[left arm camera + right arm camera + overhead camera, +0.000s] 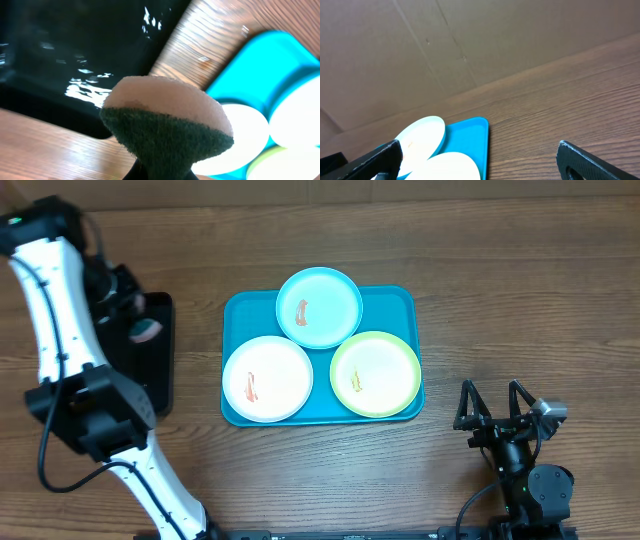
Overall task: Clean dirty plates on tray and stack at the side
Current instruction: 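Lift the sponge with the left gripper and lower it onto the white plate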
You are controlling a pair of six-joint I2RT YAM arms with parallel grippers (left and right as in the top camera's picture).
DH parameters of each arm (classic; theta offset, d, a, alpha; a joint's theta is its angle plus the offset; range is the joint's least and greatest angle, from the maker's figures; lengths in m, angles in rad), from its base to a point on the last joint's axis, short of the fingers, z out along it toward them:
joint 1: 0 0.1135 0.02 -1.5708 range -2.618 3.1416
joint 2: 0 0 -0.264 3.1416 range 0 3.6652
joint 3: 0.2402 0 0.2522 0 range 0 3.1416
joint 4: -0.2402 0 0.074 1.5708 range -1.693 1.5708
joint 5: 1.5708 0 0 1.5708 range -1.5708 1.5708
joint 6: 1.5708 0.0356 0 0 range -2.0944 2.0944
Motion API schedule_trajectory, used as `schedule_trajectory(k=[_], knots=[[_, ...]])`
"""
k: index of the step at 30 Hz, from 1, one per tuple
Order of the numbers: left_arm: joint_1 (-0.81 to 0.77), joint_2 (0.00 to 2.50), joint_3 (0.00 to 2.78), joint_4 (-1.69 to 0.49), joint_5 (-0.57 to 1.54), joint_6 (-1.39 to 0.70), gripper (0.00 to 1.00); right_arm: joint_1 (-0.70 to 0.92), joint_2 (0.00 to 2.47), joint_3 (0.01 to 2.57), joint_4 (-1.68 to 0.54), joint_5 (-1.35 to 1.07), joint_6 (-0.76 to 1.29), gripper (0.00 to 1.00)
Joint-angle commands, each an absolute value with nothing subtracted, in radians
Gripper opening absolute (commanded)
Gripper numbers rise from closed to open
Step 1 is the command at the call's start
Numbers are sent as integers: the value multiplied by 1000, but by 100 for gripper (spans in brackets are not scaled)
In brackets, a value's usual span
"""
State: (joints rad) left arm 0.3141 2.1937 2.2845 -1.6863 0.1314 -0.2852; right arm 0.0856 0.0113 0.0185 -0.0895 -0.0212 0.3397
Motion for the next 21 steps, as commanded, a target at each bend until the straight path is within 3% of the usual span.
schedule_trajectory(k=[1, 10, 16, 21], knots=[[246, 2184, 2276, -1690, 199, -239, 4, 84, 3, 8, -81, -21, 342, 100], [88, 2081, 2113, -1690, 296, -150, 4, 83, 3, 15, 155, -114, 345, 100], [-5, 1896, 1771, -1472, 282, -150, 4, 83, 97, 185, -10, -118, 341, 100], [-47, 1798, 1525, -1252, 290, -208, 4, 83, 354, 468, -206, -251, 199, 100]])
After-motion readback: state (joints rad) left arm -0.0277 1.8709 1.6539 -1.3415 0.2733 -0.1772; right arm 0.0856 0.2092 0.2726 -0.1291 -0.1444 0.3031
